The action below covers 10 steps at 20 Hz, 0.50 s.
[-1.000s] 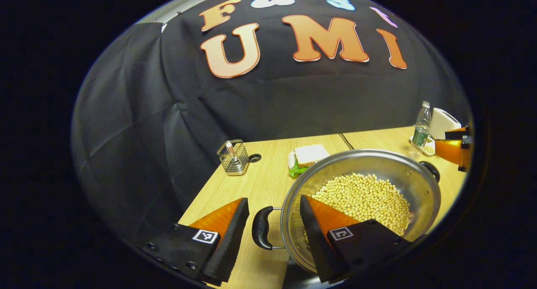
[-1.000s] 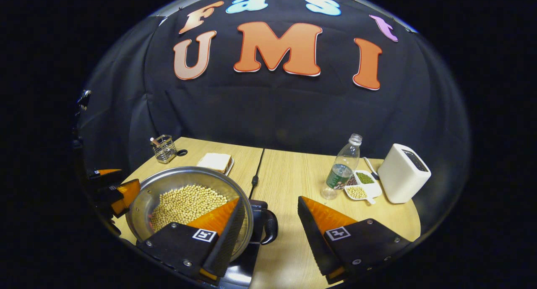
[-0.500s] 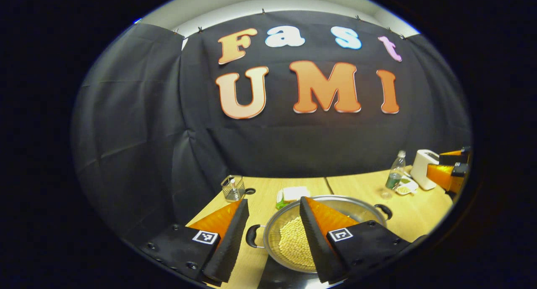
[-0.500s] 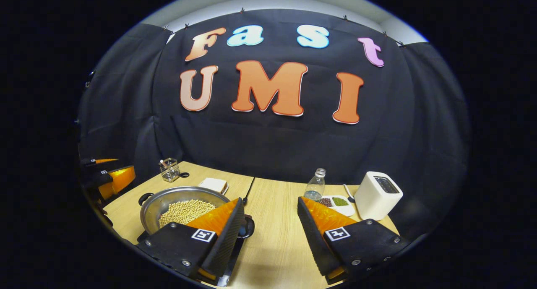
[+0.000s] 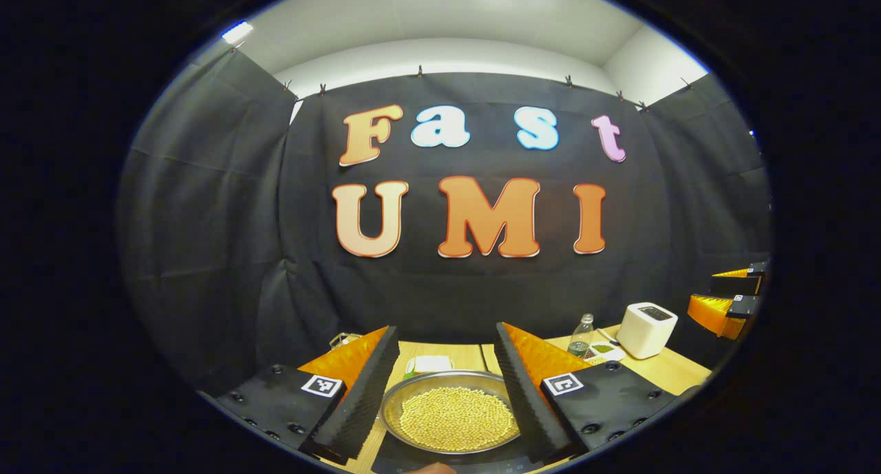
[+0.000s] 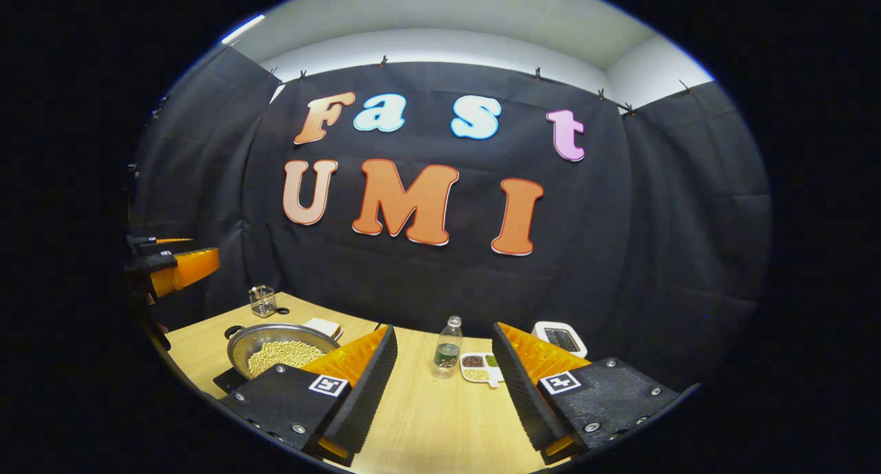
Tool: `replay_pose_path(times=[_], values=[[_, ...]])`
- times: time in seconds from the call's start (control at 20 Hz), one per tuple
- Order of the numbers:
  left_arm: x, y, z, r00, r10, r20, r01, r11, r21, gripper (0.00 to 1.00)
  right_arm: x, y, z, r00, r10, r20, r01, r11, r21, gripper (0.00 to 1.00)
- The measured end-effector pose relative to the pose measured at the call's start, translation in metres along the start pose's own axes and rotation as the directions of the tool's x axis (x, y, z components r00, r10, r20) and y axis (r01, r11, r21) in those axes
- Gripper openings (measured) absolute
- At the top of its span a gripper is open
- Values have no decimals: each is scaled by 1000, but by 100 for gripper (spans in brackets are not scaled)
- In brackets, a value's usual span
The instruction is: First push the handle of the pot to place it horizontally, then grasp the pot with both hands and set it on the induction cooktop.
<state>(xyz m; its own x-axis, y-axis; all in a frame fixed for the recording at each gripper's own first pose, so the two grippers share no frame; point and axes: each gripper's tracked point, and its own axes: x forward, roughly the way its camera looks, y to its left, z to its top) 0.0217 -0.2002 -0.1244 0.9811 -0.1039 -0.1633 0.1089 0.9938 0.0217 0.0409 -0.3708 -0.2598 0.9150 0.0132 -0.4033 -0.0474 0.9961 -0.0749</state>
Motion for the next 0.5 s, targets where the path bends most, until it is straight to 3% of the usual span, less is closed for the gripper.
replay_pose_path(times=[0.2,0.3,0.5], values=[[-37,-26,39,997,-41,67,43,999,-25,96,-32,-32,33,995,-28,94,29,1000,-12,94],[-52,-29,57,993,-48,104,52,998,-38,92,-47,-40,46,991,-23,128,25,1000,-12,92],[-83,-22,92,984,-33,176,41,998,-43,97,-70,-53,67,983,-24,182,27,1000,-11,94]])
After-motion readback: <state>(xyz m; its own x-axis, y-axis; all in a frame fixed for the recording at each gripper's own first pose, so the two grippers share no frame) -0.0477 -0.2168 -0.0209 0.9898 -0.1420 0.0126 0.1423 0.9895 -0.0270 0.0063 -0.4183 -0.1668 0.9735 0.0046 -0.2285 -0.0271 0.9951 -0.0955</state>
